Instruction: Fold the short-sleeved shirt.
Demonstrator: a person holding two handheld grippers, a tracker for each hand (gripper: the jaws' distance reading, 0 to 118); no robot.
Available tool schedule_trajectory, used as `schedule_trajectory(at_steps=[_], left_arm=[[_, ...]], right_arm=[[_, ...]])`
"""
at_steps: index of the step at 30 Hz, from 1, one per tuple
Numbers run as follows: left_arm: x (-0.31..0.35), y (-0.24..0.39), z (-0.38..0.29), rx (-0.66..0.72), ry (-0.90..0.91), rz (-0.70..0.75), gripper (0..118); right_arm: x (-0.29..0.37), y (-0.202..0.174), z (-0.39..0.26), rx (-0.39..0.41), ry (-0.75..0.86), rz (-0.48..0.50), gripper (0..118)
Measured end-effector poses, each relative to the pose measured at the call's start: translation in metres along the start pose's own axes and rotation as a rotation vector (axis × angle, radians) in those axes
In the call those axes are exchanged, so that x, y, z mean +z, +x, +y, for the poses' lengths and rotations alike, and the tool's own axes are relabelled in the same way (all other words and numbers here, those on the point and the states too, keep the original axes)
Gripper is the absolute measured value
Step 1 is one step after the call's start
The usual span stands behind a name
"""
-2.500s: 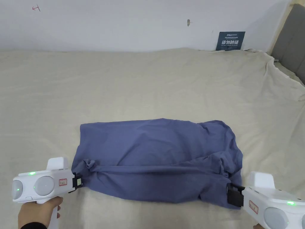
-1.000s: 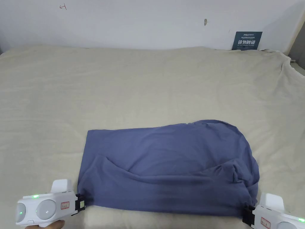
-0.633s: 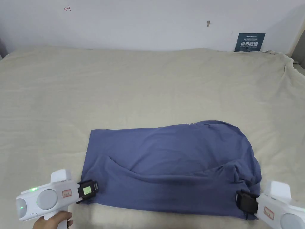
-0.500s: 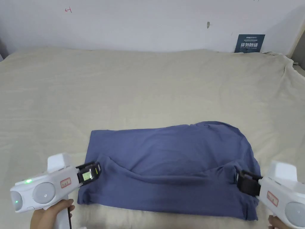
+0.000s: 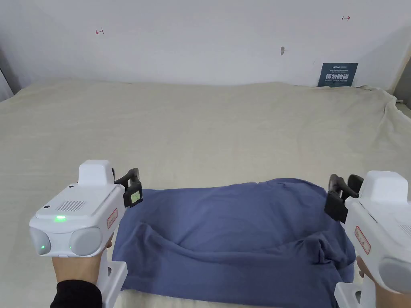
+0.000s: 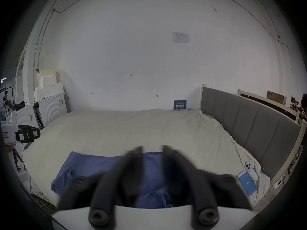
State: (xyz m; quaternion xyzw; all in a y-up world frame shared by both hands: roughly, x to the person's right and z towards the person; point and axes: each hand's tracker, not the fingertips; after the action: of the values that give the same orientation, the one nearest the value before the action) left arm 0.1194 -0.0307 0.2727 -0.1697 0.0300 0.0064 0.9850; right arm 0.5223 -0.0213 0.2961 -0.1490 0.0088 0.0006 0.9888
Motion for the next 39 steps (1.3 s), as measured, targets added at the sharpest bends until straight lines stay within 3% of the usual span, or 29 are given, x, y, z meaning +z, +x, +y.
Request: schedule_trajectory(at_steps=[2,9,22,25,27,29,32,36,37,38,39], left_arm=[[-0.004,-0.003,-0.001,0.001,0.013,-0.027,0],[-0.045,-0.019,0.006,0.026,-0.088,-0.090,0],[-0.214,-0.077,0.015,0.155,-0.384,-0.101,0],[-0.255,-0.085,0.004,0.222,-0.481,-0.068,20],[-0.278,-0.089,-0.007,0.243,-0.541,-0.065,62],[-0.298,-0.085,-0.018,0.207,-0.637,-0.028,84],[-0.314,-0.077,-0.038,0.114,-0.676,-0.001,85],[-0.332,-0.077,-0.061,0.098,-0.716,0.017,83],[-0.333,-0.076,-0.065,0.099,-0.726,0.021,77],[-0.336,-0.075,-0.069,0.099,-0.735,0.030,59],[-0.335,-0.073,-0.071,0.106,-0.745,0.026,54]], right_arm=[[-0.003,-0.001,0.001,0.004,0.014,-0.007,0],[-0.028,0.001,0.005,0.015,-0.007,0.007,0],[-0.111,0.002,-0.002,-0.004,-0.093,0.000,0],[-0.129,0.003,-0.007,-0.005,-0.111,-0.008,0],[-0.139,0.004,-0.011,-0.012,-0.126,-0.012,0],[-0.148,0.005,-0.014,-0.016,-0.141,-0.017,0],[-0.158,0.008,-0.022,-0.015,-0.163,-0.025,0],[-0.167,0.013,-0.032,-0.024,-0.194,-0.030,0],[-0.169,0.014,-0.034,-0.024,-0.203,-0.033,0],[-0.169,0.015,-0.036,-0.023,-0.209,-0.036,0],[-0.169,0.017,-0.038,-0.024,-0.215,-0.037,0]])
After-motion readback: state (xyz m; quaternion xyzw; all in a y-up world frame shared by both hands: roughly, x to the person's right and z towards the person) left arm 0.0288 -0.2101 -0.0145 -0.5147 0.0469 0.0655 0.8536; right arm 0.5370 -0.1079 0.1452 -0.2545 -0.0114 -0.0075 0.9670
